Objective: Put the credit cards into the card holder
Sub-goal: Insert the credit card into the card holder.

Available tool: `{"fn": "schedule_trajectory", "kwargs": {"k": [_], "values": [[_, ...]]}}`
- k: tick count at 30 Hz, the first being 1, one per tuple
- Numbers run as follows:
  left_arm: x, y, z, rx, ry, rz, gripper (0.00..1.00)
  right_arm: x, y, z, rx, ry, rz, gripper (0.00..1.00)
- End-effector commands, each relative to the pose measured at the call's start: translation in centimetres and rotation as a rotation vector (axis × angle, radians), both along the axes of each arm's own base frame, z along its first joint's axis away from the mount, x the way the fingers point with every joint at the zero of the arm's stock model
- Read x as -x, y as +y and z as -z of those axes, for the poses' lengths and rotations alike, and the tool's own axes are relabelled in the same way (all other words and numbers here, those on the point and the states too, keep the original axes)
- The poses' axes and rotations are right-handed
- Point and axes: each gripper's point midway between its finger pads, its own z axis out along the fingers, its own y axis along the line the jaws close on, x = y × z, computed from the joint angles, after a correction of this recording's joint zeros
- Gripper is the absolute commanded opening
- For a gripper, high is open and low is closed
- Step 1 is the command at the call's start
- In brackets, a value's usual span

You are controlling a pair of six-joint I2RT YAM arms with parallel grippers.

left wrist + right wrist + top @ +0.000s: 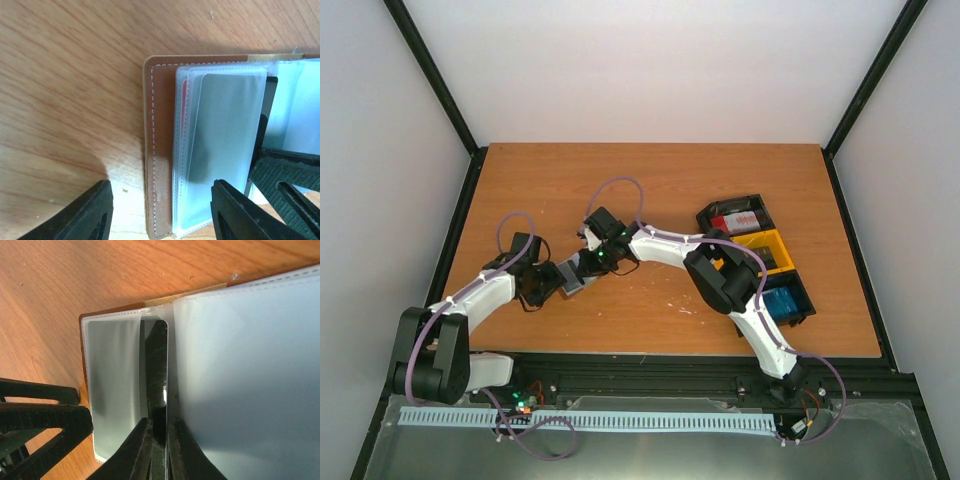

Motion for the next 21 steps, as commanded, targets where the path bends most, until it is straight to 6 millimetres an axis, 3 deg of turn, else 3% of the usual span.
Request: {"fn": "schedule_trajectory", "kwargs": {"k": [1,7,11,18,21], "values": [[1.1,0.0,1.6,-0.003,0.063,0.014,0.54,0.6,0.4,0.9,-0.006,0.017,-0.032,0.11],[0.9,-0.7,1.7,0.027,0.054,0.049,0.52,1.7,1.5,0.3,-0.086,0.074,-0.083,0.1],[0.7,-0.9,1.5,0.028,0.042,0.068,0.51,1.4,1.8,-0.4,-0.104,0.062,-0.079,0.11],[0.4,-0.5,0.8,0.003,0.025,0.064,0.52,-1.3,1.6,-2.5,-0.109,-0.014,-0.019,0.17],[-0.1,0.6,-0.5,-0.057,-0.001,0.034,0.57,-3.2,-0.1,-5.3,-0.108,-0.096,0.044,0.2]]}}
